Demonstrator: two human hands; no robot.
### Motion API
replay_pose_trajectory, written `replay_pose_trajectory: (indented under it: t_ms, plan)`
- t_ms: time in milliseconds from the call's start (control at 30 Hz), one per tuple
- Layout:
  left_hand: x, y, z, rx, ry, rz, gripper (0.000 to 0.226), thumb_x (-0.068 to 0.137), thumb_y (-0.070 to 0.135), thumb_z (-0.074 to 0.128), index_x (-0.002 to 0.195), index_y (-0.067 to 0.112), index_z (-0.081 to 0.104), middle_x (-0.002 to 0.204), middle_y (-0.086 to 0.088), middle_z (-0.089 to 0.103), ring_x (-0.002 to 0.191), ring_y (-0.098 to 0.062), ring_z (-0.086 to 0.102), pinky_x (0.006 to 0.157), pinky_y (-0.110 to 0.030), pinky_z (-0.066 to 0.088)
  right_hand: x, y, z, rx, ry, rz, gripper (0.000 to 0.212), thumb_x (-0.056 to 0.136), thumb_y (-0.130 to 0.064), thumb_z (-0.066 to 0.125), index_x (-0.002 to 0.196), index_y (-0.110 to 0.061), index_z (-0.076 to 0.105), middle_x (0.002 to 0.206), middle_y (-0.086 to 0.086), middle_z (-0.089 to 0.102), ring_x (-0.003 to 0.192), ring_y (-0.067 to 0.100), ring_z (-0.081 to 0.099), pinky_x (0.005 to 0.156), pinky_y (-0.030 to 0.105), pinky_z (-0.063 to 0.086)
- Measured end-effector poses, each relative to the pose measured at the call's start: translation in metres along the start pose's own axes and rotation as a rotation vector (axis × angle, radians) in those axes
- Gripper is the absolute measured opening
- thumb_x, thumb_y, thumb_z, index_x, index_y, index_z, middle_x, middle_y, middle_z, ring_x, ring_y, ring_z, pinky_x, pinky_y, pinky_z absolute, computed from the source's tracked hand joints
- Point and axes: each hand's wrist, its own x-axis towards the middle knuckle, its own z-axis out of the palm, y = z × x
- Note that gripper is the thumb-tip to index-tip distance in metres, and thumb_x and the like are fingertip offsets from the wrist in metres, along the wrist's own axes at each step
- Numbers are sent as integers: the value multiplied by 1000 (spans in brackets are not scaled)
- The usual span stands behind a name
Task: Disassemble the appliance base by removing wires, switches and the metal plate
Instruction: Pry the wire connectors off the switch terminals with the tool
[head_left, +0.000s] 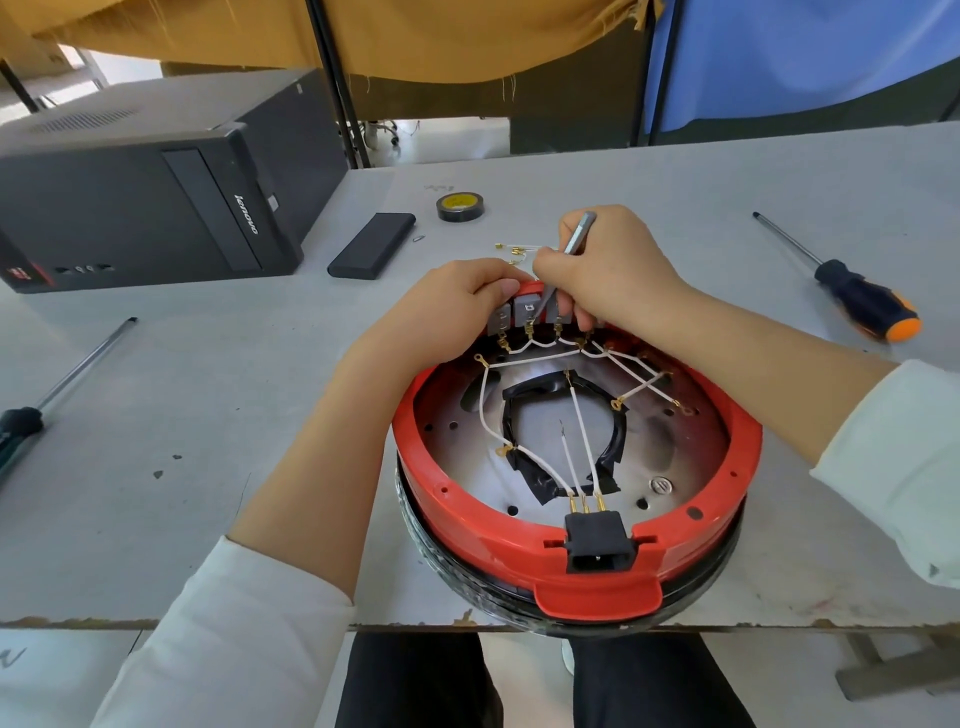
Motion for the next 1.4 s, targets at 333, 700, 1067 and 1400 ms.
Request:
replay_pose_trajectory:
  t_ms: [333, 700, 1067, 1400]
  plan:
    - [-1, 0, 1, 12, 13, 2, 28, 100, 25, 42, 117, 31, 63, 109, 6, 64, 104, -11, 54, 78, -20, 34, -1, 2, 5, -47, 103, -77, 29, 82, -17, 52, 57, -17, 36, 48, 8, 51, 28, 12, 46, 36, 18, 35]
    - [1, -3, 2, 36, 26, 15, 27, 101, 27, 40, 115, 33, 63, 92, 5, 64, 86, -14, 55, 63, -8, 35, -5, -1, 8, -175, 140, -220, 34, 85, -16, 52, 59, -16, 31, 55, 1, 30, 53, 18, 38, 52, 34, 31]
    - [-2, 2, 1, 38, 23, 26, 29, 101, 24, 41, 119, 27, 63, 107, 7, 62, 96, -7, 50, 72, -17, 30, 4, -1, 3, -26, 120, -71, 33, 83, -17, 50, 53, -17, 37, 36, -5, 40, 26, 8, 39, 33, 15, 31]
    - [-14, 6, 5, 39, 69, -36, 29, 101, 25, 40, 118, 25, 63, 115, -1, 65, 105, -19, 55, 81, -24, 36, -11, -5, -18, -40, -70, -88, 40, 98, -40, 39, 74, -13, 54, 43, -1, 58, 30, 16, 50, 37, 16, 38]
